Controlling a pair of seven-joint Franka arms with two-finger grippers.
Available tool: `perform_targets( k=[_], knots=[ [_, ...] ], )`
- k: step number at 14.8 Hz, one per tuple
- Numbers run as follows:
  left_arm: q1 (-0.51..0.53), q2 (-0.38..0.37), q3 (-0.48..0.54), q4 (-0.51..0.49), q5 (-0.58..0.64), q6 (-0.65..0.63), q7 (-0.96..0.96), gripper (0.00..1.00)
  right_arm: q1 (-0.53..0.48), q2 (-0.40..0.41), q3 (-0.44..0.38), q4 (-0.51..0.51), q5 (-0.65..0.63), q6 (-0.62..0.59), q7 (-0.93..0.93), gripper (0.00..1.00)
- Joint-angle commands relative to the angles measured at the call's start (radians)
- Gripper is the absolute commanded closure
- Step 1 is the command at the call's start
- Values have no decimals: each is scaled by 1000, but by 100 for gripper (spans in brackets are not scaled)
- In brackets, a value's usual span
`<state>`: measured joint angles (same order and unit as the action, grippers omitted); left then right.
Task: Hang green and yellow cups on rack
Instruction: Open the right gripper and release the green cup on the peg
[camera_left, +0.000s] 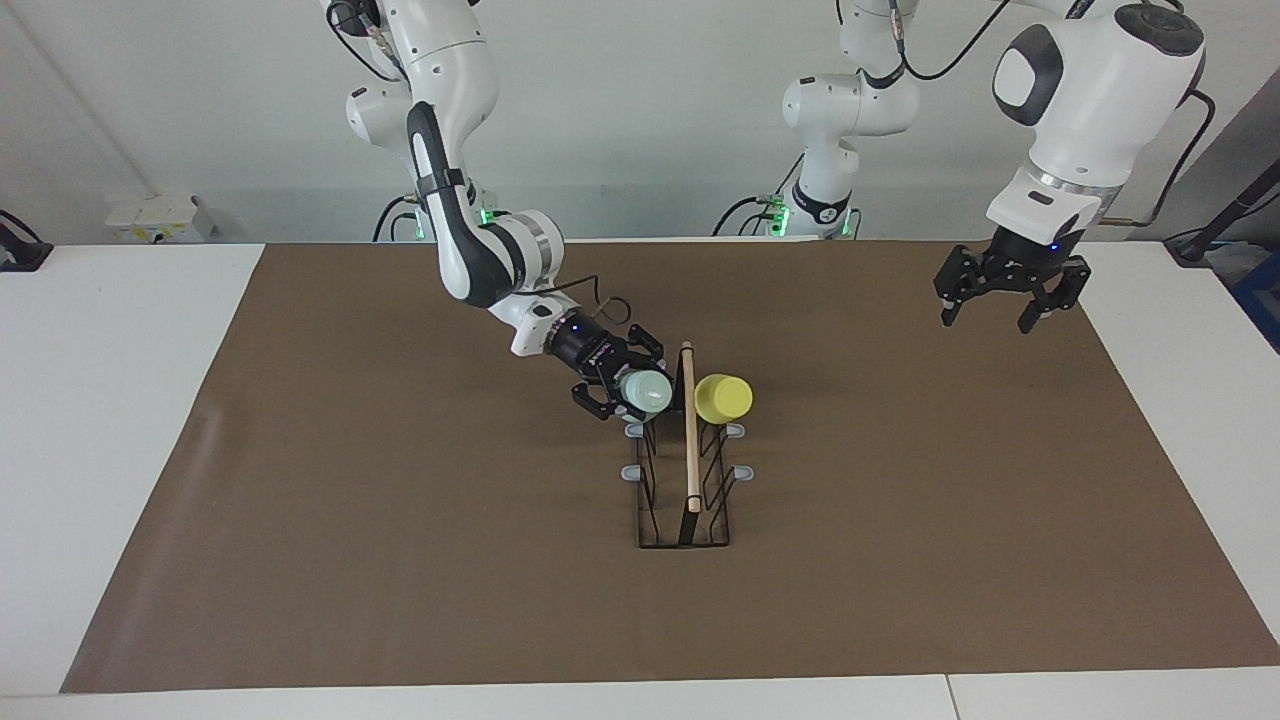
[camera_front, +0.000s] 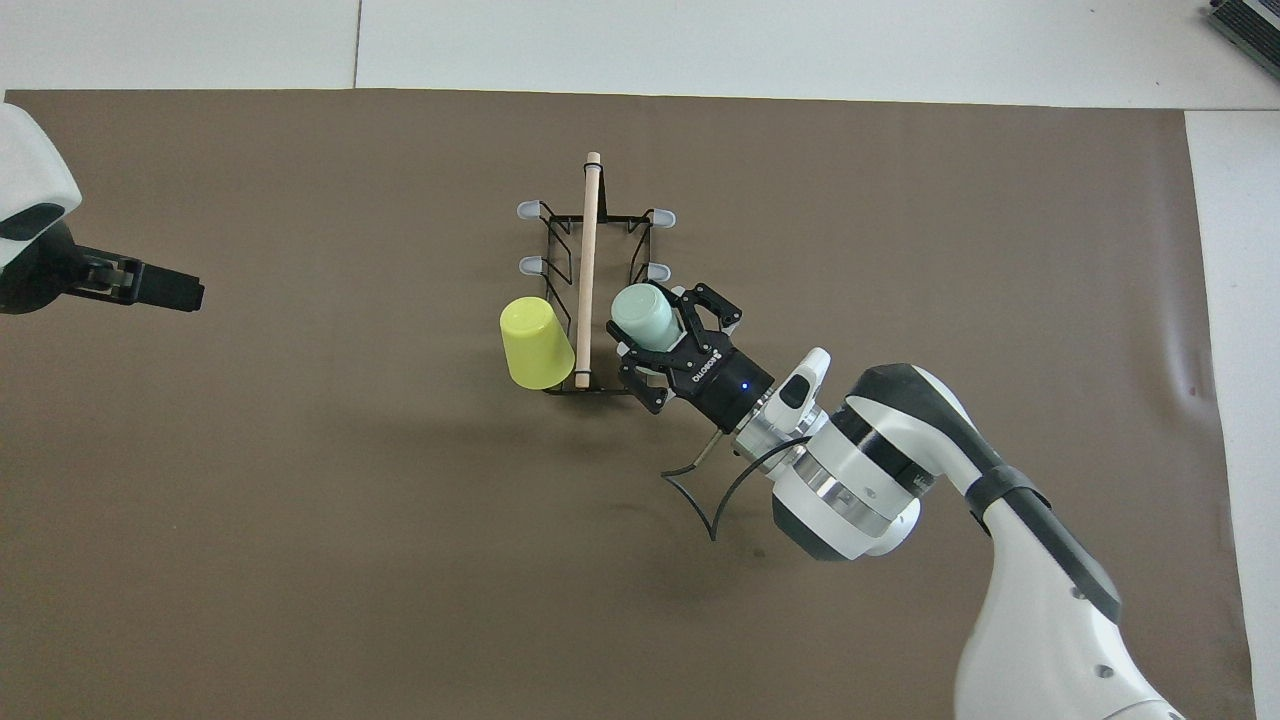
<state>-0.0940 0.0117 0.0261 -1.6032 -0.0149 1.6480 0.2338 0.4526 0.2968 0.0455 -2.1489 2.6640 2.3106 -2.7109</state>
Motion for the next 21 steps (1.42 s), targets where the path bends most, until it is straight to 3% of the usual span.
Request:
perform_targets(
  k=[1,6,11,15,18,21],
  knots=[
    [17,19,-12,34,6,-56,48,0,2,-44,8,-14,214,24,-122,0],
    [13,-30,-18,-41,6,-65,16,0,-31,-215,8,-2,140,352,-96,0],
    [17,-56,-52,-61,6,-63,-36,0,-101,-228,8,67,-200,558,32,0],
    [22,-56,-61,-60,7,-79,-16,0,-162,-219,7,90,-462,601,89,0],
    [39,-71,-81,-69,6,-80,-34,0,-230,-214,7,92,-616,583,91,0],
    [25,-93,-81,-113,7,-68,-53,0,-294,-206,5,95,-849,544,156,0]
  ],
)
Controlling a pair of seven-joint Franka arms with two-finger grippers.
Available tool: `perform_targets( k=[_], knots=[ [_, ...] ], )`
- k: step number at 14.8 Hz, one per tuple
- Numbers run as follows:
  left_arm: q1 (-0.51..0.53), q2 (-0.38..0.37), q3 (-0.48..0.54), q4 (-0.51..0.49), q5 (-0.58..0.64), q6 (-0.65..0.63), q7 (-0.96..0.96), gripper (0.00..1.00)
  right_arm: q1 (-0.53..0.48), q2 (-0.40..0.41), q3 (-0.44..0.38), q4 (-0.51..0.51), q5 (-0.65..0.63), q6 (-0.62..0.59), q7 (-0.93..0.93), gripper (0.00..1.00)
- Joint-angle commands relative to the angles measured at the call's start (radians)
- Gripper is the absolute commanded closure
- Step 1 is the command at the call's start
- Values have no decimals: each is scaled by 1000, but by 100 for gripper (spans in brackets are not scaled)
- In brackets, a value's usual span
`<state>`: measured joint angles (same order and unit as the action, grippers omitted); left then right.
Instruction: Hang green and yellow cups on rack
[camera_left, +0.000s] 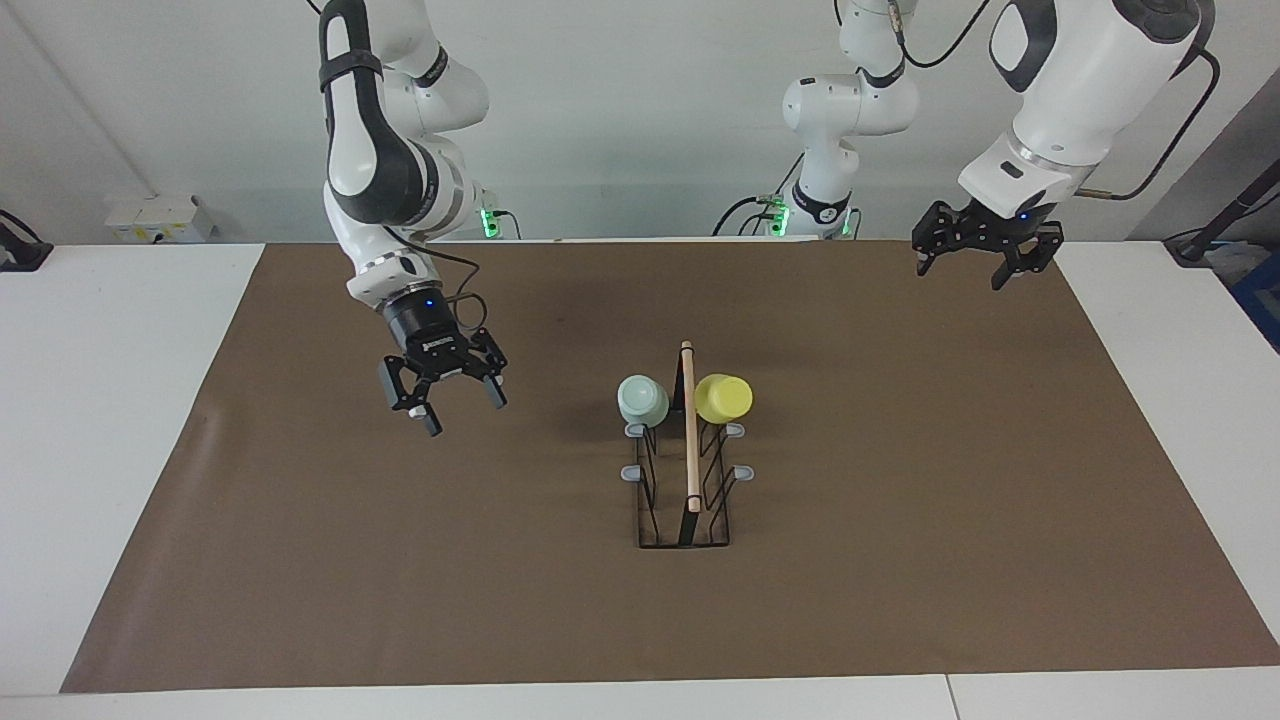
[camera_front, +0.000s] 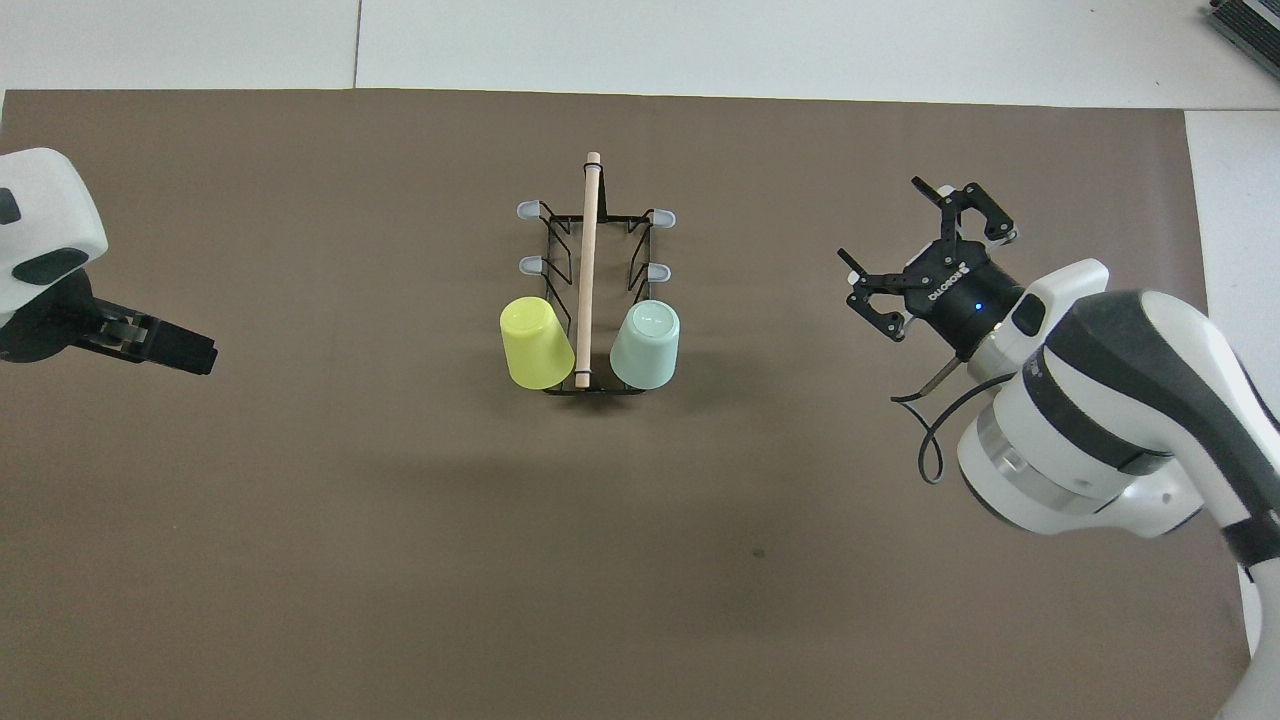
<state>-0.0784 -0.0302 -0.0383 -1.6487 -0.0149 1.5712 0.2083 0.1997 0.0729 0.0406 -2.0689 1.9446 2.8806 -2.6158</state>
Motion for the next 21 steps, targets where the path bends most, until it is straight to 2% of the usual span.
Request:
perform_targets(
  k=[1,4,9,11,15,21],
  knots=[
    [8,-56,-17,-77,9,12,-43,0,-54,19,10,13,-197,-36,107,0],
    [9,-50,-17,-62,9,23,-66,0,-103,28,7,15,-402,-110,244,0],
    [6,-36,-12,-31,12,6,-60,0,-140,47,2,32,-806,-172,629,0],
    [6,-19,-9,6,12,-19,-58,0,-138,51,1,29,-922,-170,754,0],
    [-3,-22,-5,3,12,-17,-58,0,-158,53,-2,21,-1142,-178,994,0],
    [2,-20,17,3,12,7,-56,0,-216,33,-13,35,-1488,-340,1337,0]
  ],
)
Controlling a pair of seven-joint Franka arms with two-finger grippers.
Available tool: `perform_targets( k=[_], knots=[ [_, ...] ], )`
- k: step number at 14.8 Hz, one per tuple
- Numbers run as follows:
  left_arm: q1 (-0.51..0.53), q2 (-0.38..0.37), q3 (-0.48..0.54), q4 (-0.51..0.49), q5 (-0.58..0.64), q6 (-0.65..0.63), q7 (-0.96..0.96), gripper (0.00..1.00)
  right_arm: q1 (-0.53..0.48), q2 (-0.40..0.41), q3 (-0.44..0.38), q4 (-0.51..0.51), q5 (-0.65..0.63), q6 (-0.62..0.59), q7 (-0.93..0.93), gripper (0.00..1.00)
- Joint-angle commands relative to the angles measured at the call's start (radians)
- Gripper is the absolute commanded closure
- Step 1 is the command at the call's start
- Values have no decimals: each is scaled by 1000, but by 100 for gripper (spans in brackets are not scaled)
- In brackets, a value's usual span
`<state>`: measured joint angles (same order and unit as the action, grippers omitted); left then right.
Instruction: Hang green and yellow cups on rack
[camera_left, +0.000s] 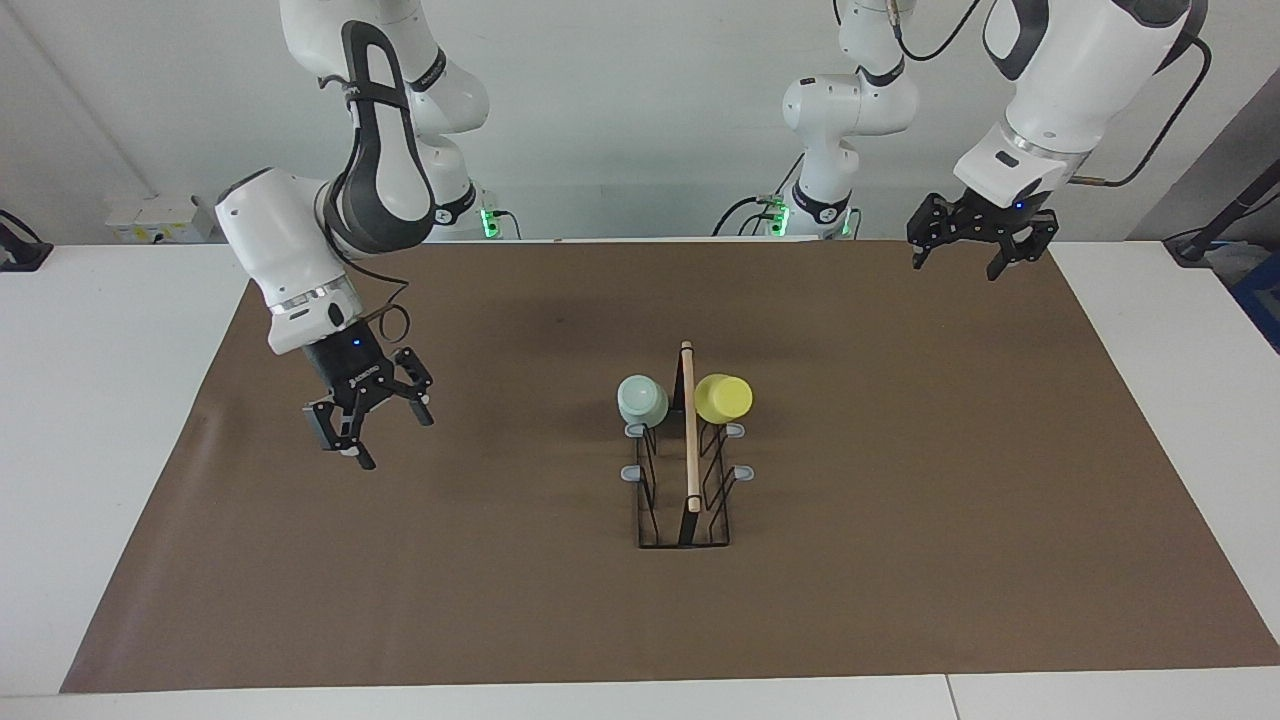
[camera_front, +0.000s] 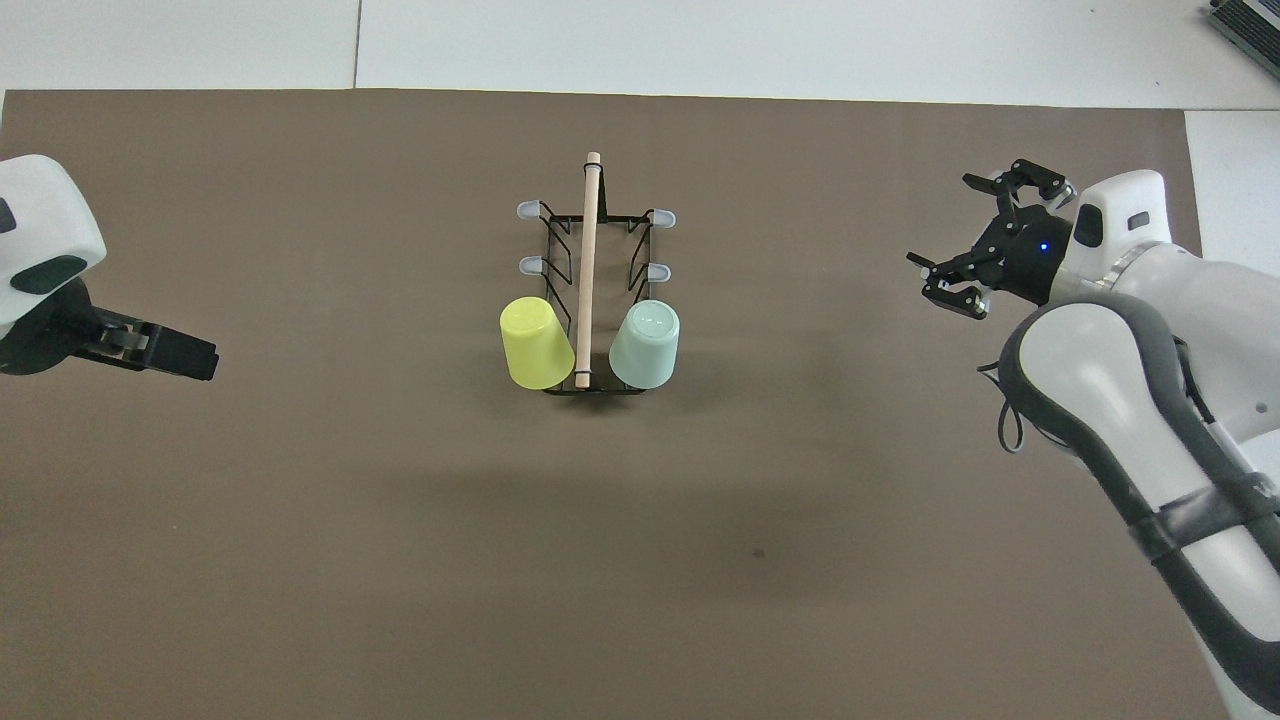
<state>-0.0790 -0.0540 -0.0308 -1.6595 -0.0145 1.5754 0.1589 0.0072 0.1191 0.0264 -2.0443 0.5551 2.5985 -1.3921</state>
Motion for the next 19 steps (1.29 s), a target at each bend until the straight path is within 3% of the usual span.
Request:
perform_targets(
  k=[1,6,10,14,19],
  knots=[
    [4,0,9,10,11,2,-9,0,-27,-18,1,15,-163,-87,187,0],
    [2,-6,9,3,11,-9,-18,0,-16,-67,1,26,-443,-211,627,0],
    [-1,-7,9,-2,11,-9,-16,0,2,-111,17,100,-627,-438,1061,0],
    [2,-7,8,-2,11,-9,-16,0,16,-108,20,223,-659,-650,1318,0],
    [2,-7,9,-2,11,-9,-16,0,19,-81,20,436,-641,-969,1413,0]
  ],
)
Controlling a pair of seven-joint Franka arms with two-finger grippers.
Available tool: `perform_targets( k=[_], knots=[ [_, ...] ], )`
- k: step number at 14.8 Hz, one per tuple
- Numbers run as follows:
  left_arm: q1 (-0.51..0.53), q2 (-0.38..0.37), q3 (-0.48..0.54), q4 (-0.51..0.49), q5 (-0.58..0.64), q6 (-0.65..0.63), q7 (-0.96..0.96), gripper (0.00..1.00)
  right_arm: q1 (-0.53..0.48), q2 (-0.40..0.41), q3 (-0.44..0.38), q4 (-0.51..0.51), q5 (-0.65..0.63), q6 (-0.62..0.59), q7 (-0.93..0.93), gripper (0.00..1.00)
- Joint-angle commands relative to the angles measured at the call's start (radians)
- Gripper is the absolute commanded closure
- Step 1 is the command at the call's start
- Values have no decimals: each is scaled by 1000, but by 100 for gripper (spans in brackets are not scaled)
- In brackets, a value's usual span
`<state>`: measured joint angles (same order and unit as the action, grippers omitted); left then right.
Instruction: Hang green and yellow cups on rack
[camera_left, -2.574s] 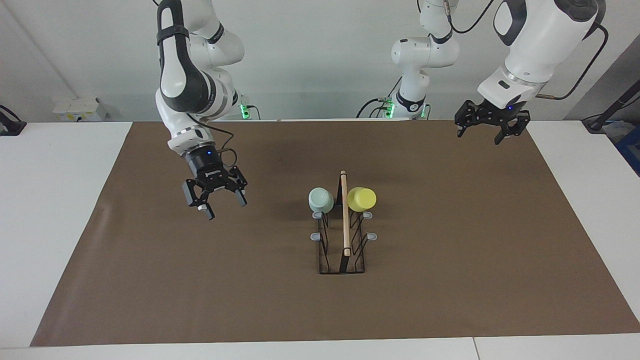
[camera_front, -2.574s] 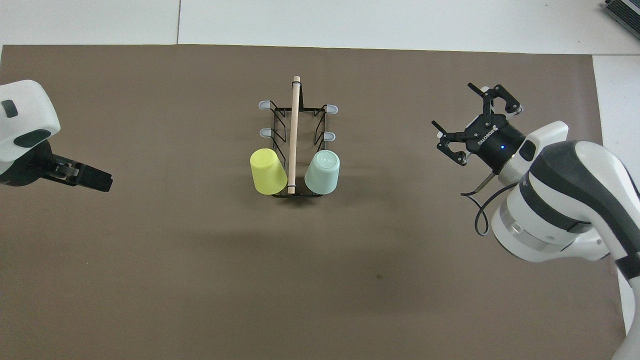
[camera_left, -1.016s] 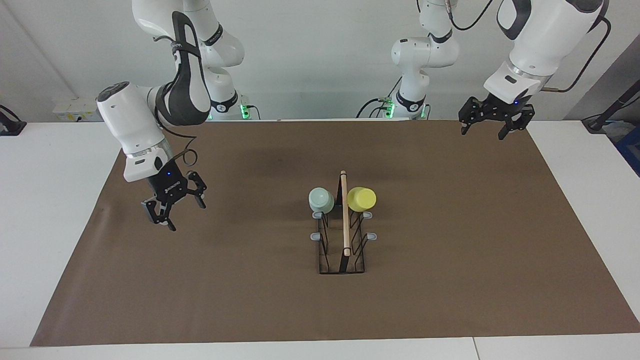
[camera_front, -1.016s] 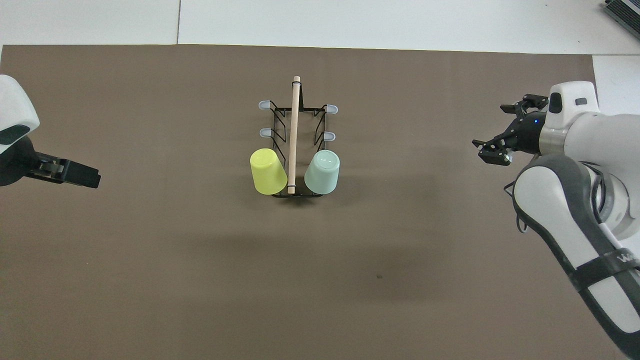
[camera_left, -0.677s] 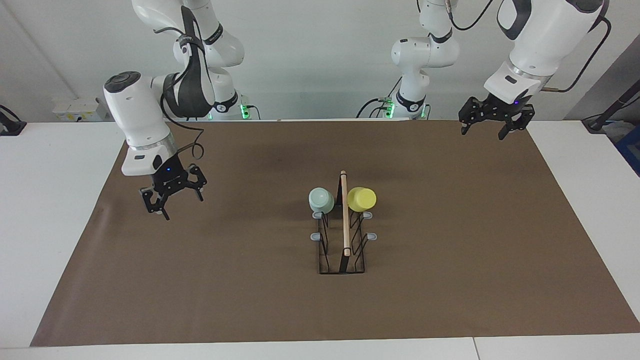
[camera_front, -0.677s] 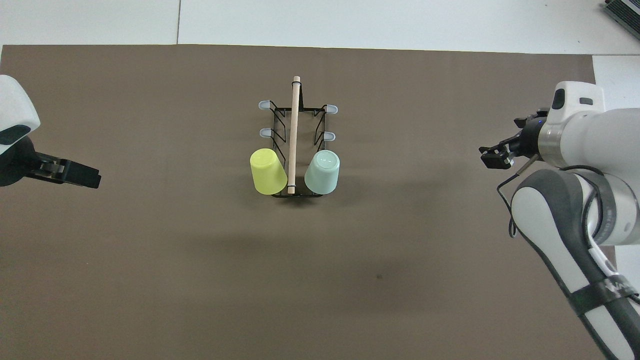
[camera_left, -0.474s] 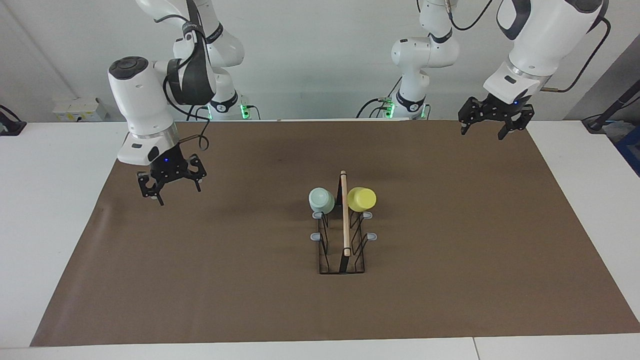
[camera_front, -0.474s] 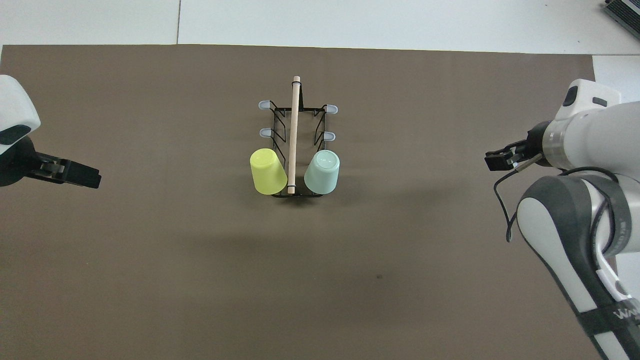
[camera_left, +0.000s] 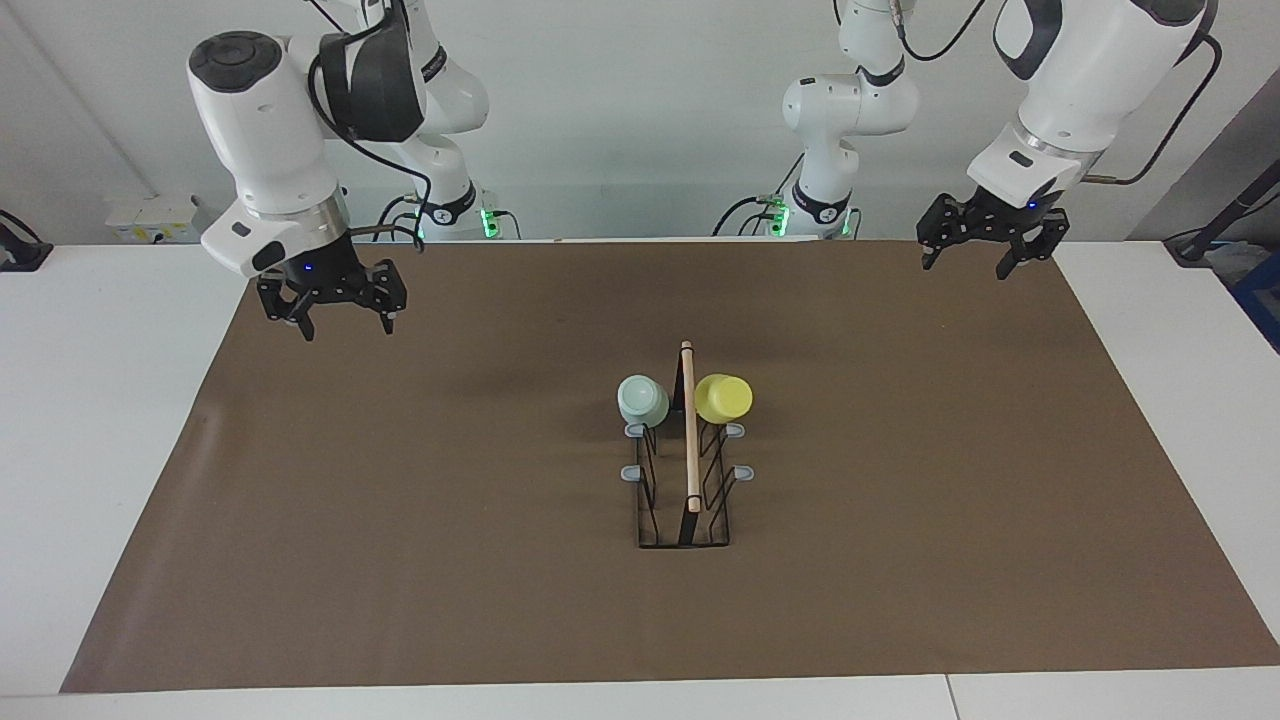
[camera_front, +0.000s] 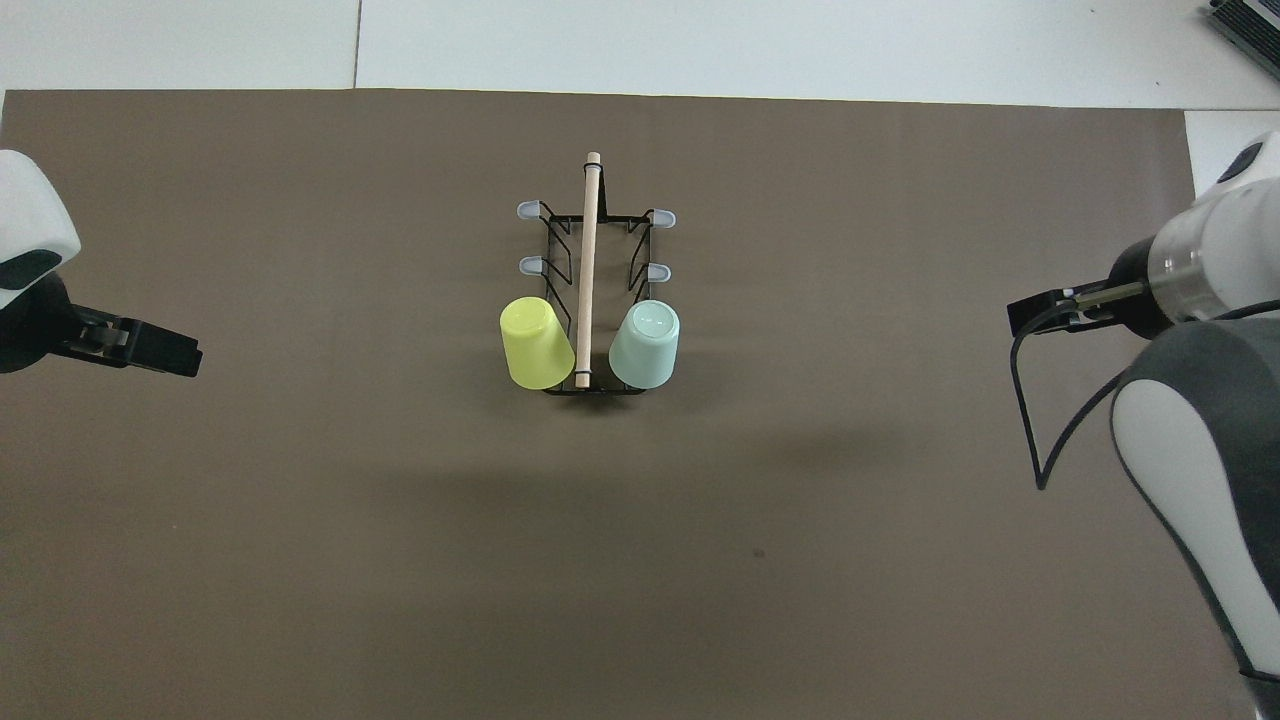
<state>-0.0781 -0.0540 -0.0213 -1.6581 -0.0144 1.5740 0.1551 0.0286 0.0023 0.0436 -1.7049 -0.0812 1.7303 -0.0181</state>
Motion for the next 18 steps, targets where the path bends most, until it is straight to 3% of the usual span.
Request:
perform_targets(
  k=[1,10,16,18],
  knots=[
    [0,-7,0,-5,11,-8,-12,0,-3,35,2,105,-5,-126,43,0],
    [3,-7,0,1,10,3,-11,0,-21,19,-8,94,47,-196,41,0],
    [-15,-6,32,8,-1,3,-3,0,63,-4,-166,102,49,-238,44,0],
    [-15,-6,35,11,-1,4,-2,0,74,-63,-175,23,51,-221,53,0]
  ],
)
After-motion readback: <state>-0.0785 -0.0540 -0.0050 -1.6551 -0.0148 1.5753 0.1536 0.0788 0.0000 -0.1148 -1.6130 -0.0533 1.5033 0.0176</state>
